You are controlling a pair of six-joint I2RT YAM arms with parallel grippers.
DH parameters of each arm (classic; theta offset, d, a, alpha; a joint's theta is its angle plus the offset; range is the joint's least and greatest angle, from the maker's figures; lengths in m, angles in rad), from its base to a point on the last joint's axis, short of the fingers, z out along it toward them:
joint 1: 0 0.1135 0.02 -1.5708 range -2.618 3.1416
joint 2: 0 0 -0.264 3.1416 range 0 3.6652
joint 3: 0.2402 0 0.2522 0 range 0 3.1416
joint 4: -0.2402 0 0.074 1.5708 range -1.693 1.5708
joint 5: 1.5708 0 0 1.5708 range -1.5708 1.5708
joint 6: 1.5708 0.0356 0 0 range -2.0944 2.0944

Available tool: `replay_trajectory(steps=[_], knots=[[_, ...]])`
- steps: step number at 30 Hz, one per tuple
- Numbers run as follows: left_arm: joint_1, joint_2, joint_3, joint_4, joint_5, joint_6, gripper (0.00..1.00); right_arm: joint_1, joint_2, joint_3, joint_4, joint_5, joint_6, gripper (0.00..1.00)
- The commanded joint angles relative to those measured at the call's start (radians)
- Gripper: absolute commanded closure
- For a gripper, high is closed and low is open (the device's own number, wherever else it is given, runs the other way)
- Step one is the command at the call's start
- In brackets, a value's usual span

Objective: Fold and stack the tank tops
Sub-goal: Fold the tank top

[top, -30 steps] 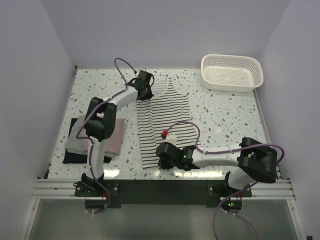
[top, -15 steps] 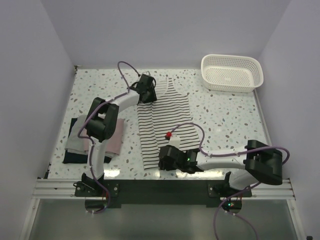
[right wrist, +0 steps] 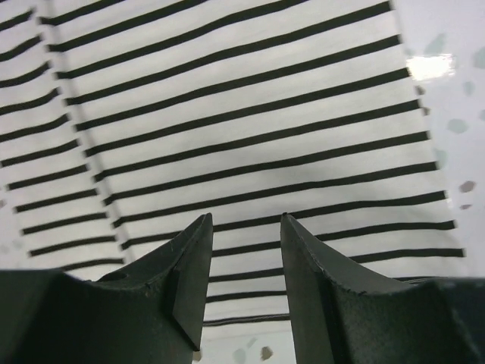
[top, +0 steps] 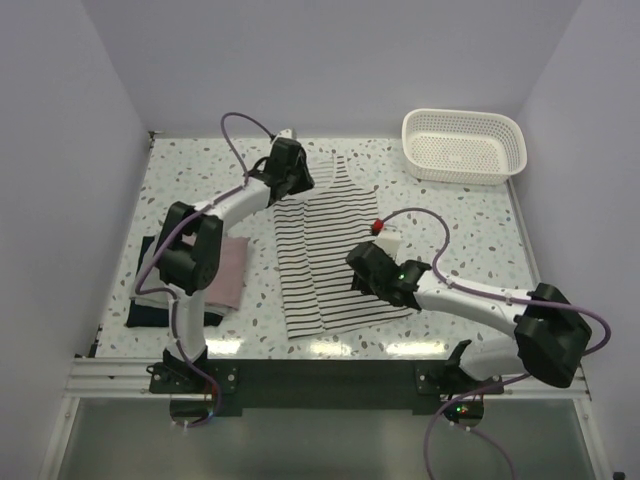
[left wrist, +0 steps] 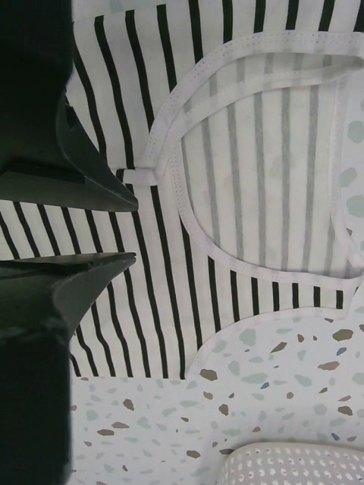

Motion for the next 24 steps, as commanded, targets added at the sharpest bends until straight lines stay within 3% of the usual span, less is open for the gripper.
replay_trajectory(steps=[1, 5, 12, 24], knots=[[-0.001, -0.043, -0.063, 0.037, 0.008, -0.043, 0.69, -0.086, 0.027, 0.031, -0.048, 0.033, -0.088, 0.56], [-0.005, -0.044, -0.126, 0.094, 0.077, -0.035, 0.69, -0.119, 0.018, 0.025, -0.064, 0.059, -0.096, 0.56], [-0.033, -0.023, -0.174, 0.125, 0.122, -0.017, 0.70, -0.090, 0.048, -0.087, 0.012, -0.038, -0.033, 0.58], [-0.037, 0.089, -0.068, 0.007, 0.059, 0.049, 0.70, 0.205, 0.237, -0.058, 0.031, -0.029, 0.168, 0.59]])
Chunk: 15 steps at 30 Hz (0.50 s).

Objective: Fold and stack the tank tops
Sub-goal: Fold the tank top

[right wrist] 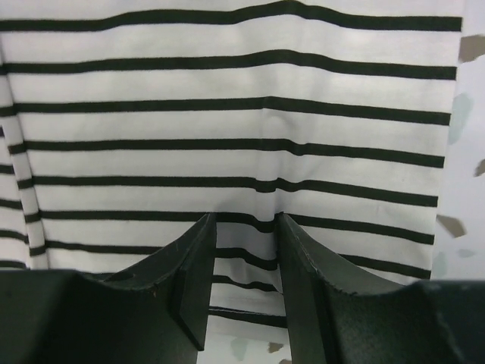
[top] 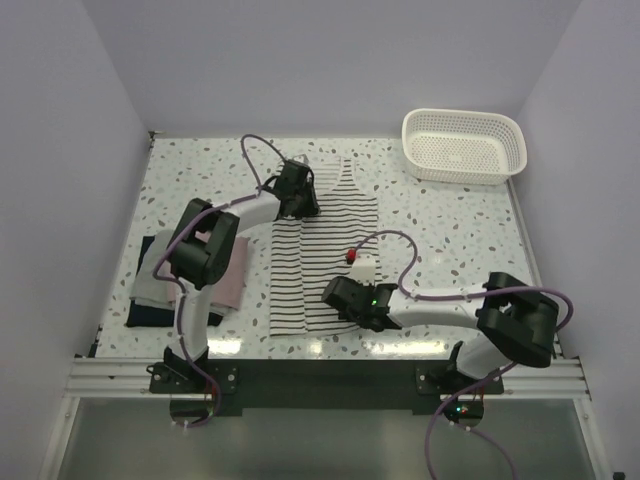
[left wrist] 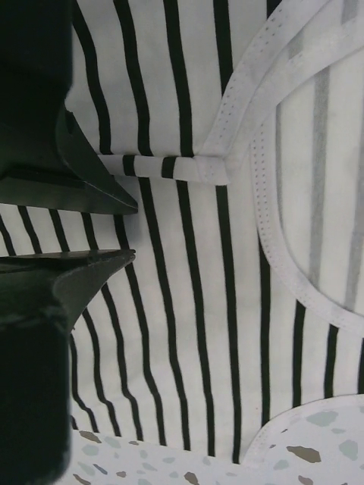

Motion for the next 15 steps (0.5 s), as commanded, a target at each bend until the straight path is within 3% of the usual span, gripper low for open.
replay_trajectory(steps=[1, 9, 15], knots=[[0.000, 0.039, 0.084, -0.082, -0.053, 0.073, 0.70, 0.096, 0.075, 0.008, -0.008, -0.075, 0.122, 0.59], [0.005, 0.075, 0.176, -0.173, -0.065, 0.161, 0.67, 0.202, 0.084, 0.118, -0.100, -0.077, 0.130, 0.53], [0.003, -0.017, 0.171, -0.139, 0.016, 0.175, 0.60, 0.043, -0.138, 0.080, -0.145, -0.035, 0.050, 0.43]])
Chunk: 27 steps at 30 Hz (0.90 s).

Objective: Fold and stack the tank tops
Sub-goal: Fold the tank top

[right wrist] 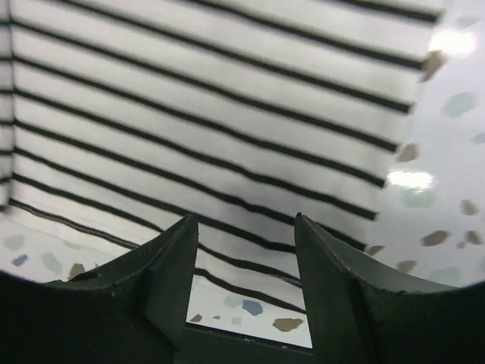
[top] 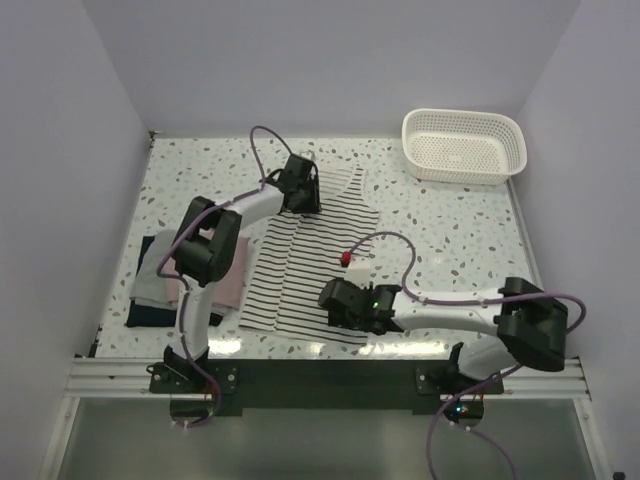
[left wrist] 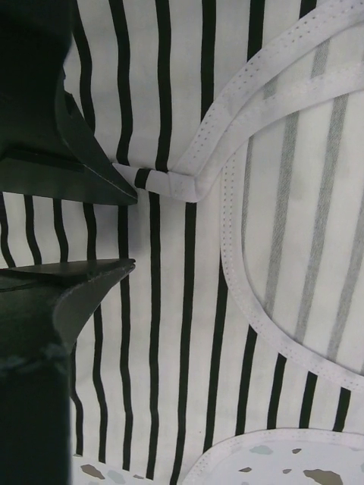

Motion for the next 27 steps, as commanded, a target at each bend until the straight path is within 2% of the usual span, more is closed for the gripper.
replay_trajectory(steps=[1, 2, 5, 6, 11, 16, 19, 27], knots=[[0.003, -0.119, 0.026, -0.005, 0.050, 0.033, 0.60, -0.125, -0.171, -0.012, -0.055, 0.017, -0.048, 0.42], [0.002, -0.140, 0.018, 0.001, 0.061, 0.031, 0.59, -0.160, -0.234, -0.020, -0.050, 0.011, -0.068, 0.41], [0.000, -0.223, -0.003, 0.009, 0.069, 0.010, 0.57, -0.353, -0.282, -0.027, 0.003, -0.085, -0.174, 0.42], [-0.001, -0.243, -0.012, 0.006, 0.072, -0.010, 0.57, -0.468, -0.267, -0.021, 0.023, -0.112, -0.232, 0.43], [-0.062, -0.415, -0.195, 0.023, 0.055, -0.049, 0.59, -0.793, -0.080, 0.101, 0.164, -0.343, -0.381, 0.53], [-0.188, -0.588, -0.417, 0.046, 0.032, -0.062, 0.61, -0.901, 0.188, 0.276, 0.232, -0.390, -0.457, 0.60], [-0.266, -0.659, -0.509, 0.049, 0.026, -0.076, 0.61, -0.930, 0.288, 0.359, 0.262, -0.393, -0.470, 0.62], [-0.463, -0.722, -0.622, 0.027, 0.009, -0.118, 0.61, -0.934, 0.443, 0.468, 0.270, -0.370, -0.481, 0.66]])
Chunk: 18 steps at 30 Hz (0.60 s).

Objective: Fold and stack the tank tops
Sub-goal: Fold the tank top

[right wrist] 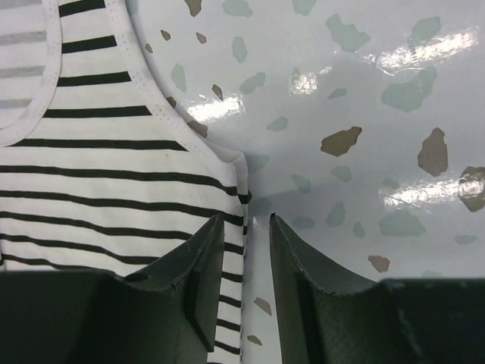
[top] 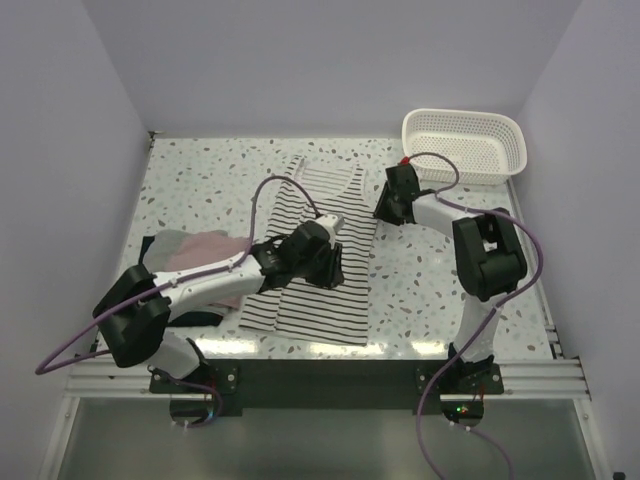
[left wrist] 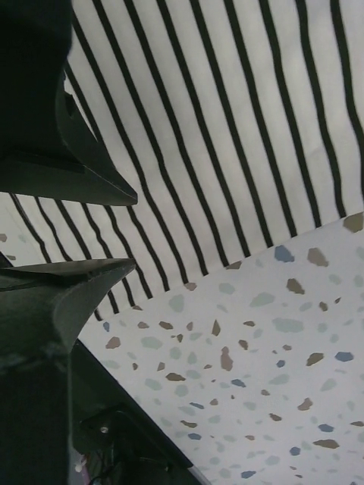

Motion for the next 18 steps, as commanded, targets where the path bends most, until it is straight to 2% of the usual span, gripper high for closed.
replay_trajectory(steps=[1, 7, 14, 15, 18], knots=[[-0.074, -0.041, -0.020, 0.011, -0.018, -0.035, 0.61, 0.000, 0.031, 0.044, 0.029, -0.007, -0.029, 0.66], [-0.208, 0.017, -0.004, -0.008, -0.017, -0.047, 0.62, 0.000, 0.056, 0.060, 0.025, 0.038, -0.041, 0.68], [-0.335, 0.098, 0.039, -0.039, -0.061, -0.061, 0.62, 0.001, 0.074, 0.084, 0.019, 0.055, -0.051, 0.88], [-0.358, 0.120, 0.051, -0.045, -0.069, -0.063, 0.61, 0.000, 0.074, 0.083, 0.020, 0.058, -0.051, 0.93], [-0.396, 0.147, 0.063, -0.055, -0.101, -0.069, 0.57, 0.000, 0.066, 0.075, 0.020, 0.072, -0.054, 0.99]])
